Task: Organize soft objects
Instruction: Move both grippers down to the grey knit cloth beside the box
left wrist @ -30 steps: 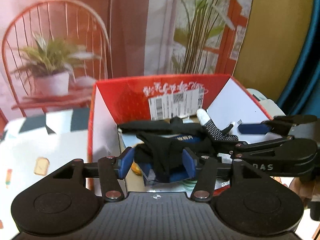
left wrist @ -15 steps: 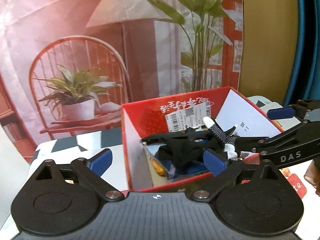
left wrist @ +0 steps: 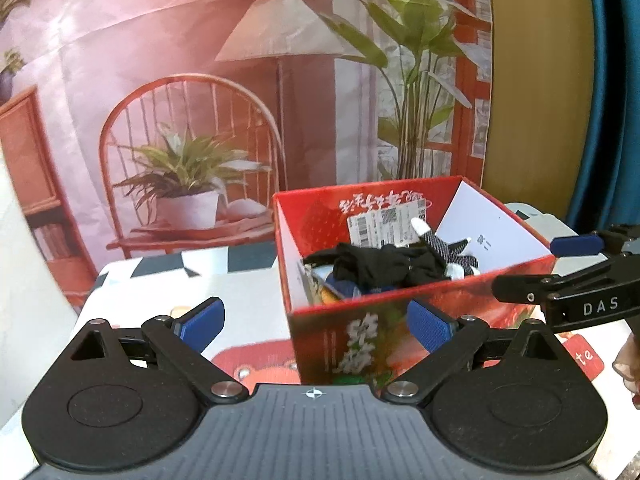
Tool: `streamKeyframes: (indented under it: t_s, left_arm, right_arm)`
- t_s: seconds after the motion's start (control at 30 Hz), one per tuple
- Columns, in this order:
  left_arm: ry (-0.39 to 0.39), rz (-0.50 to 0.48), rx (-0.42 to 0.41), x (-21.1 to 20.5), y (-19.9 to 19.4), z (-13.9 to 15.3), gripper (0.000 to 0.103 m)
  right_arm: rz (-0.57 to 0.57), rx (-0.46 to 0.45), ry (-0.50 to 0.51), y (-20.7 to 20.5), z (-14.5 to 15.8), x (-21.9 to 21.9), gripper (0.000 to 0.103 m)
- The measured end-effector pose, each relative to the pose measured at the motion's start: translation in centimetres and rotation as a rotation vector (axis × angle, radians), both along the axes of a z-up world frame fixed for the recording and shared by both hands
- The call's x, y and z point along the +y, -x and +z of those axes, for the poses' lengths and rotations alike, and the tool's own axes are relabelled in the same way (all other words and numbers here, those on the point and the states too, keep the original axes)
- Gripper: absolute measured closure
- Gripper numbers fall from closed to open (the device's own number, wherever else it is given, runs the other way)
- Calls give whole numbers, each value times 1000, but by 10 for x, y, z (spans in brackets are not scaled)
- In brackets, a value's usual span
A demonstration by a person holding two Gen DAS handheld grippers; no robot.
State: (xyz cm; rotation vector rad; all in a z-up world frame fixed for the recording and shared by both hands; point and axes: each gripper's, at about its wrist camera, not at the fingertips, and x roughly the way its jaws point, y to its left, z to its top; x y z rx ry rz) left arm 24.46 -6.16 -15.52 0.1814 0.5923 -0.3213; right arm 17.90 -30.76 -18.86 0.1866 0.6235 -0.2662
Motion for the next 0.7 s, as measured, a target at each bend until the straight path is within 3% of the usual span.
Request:
streamKeyframes:
  t_s: [0.43,0.7]
  left_arm:
    - [28,50,46,25,40,-38,4]
    - [81,99,122,35,59,-65,4]
  right_arm:
    - [-16,21,-66,48,-42,29,0]
    - [-24,24,4,70,-61,42,0]
